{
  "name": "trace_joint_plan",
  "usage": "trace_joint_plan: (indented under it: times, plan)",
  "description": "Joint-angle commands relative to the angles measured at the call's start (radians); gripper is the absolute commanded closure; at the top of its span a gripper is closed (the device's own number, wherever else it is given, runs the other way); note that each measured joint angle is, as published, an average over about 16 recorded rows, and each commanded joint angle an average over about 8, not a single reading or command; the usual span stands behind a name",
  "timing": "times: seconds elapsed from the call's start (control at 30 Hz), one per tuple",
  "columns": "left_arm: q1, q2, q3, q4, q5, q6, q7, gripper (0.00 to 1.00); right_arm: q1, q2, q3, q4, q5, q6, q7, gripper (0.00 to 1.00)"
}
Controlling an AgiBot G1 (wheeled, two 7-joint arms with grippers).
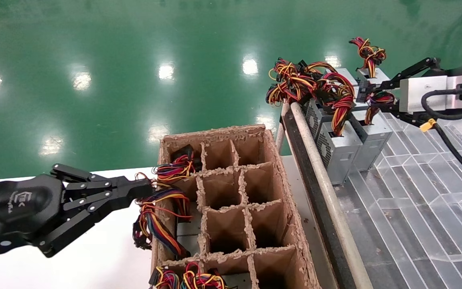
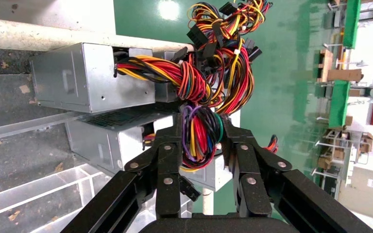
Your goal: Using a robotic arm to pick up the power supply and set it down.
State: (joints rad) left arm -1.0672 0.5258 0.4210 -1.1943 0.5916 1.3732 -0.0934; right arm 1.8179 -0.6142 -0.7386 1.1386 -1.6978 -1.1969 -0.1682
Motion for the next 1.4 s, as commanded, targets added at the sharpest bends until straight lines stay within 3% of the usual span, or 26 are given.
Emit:
trace_joint_plan:
  times: [0.03, 0.93, 1.3, 1.33, 1.4]
  plan:
    - [0.000, 0.000, 0.000, 0.000, 0.000, 0.000, 0.000, 1.00, 0.000, 0.003, 0.000, 0.003, -0.001, -0.001, 0.003, 0.00]
    - [0.000, 0.000, 0.000, 0.000, 0.000, 0.000, 0.000, 1.00, 0.045, 0.015, 0.064, -0.015, 0.194, -0.107, 0.019, 0.00]
    - [0.000, 0.000, 0.000, 0.000, 0.000, 0.000, 0.000, 1.00, -0.070, 0.014, 0.127, 0.008, 0.318, -0.139, 0.067, 0.00]
    - [0.000, 0.000, 0.000, 0.000, 0.000, 0.000, 0.000, 0.94, -0.084, 0.014, 0.134, 0.011, 0.331, -0.142, 0.073, 0.00]
    - [0.000, 0.000, 0.000, 0.000, 0.000, 0.000, 0.000, 0.69, -0.112, 0.014, 0.148, 0.017, 0.358, -0.149, 0.085, 0.00]
